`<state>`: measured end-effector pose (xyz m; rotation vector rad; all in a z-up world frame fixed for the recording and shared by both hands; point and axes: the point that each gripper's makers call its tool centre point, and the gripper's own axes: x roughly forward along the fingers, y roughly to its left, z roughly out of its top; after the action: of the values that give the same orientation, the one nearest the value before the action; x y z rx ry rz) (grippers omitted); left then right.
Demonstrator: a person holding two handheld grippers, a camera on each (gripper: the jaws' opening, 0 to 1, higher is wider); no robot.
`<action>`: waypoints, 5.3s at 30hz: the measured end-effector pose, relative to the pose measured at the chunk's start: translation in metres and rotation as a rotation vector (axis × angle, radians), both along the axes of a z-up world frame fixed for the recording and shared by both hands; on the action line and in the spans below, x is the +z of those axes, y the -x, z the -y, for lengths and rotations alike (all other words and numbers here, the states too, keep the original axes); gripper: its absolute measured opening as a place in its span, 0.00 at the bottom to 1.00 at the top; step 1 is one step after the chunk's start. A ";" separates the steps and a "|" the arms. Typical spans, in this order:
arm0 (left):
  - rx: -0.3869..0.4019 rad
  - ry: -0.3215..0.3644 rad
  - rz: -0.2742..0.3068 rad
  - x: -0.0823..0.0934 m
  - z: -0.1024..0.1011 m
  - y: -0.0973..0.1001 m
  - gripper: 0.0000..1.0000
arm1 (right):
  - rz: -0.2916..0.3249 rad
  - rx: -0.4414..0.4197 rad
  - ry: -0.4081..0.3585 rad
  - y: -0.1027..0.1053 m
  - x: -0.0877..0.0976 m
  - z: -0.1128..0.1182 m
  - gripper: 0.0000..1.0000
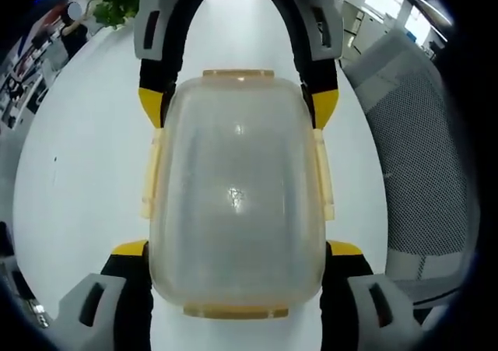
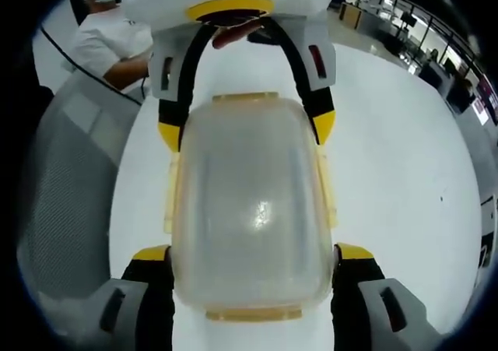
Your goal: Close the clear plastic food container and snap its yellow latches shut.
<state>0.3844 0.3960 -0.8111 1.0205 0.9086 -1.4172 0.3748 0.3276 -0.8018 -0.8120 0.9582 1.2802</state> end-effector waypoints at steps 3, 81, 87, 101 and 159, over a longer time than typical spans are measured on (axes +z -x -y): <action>0.006 0.008 -0.008 -0.001 0.001 -0.004 0.91 | -0.005 -0.005 -0.001 -0.003 -0.001 0.001 0.85; 0.002 -0.029 0.078 0.006 0.014 -0.069 0.99 | 0.002 0.017 -0.020 -0.069 0.004 0.005 0.92; 0.000 -0.028 0.091 0.011 0.017 -0.073 0.99 | 0.013 0.016 -0.024 -0.069 0.010 0.007 0.92; 0.078 0.104 0.106 0.033 0.019 -0.077 0.94 | 0.088 -0.072 -0.172 -0.071 0.028 0.007 0.88; 0.638 0.703 0.154 0.053 0.009 -0.059 0.89 | 0.300 -0.632 -0.566 -0.064 0.054 0.031 0.83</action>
<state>0.4432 0.3868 -0.7584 0.2579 0.4835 -0.9687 0.4387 0.2968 -0.7478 -0.2100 0.5000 0.7773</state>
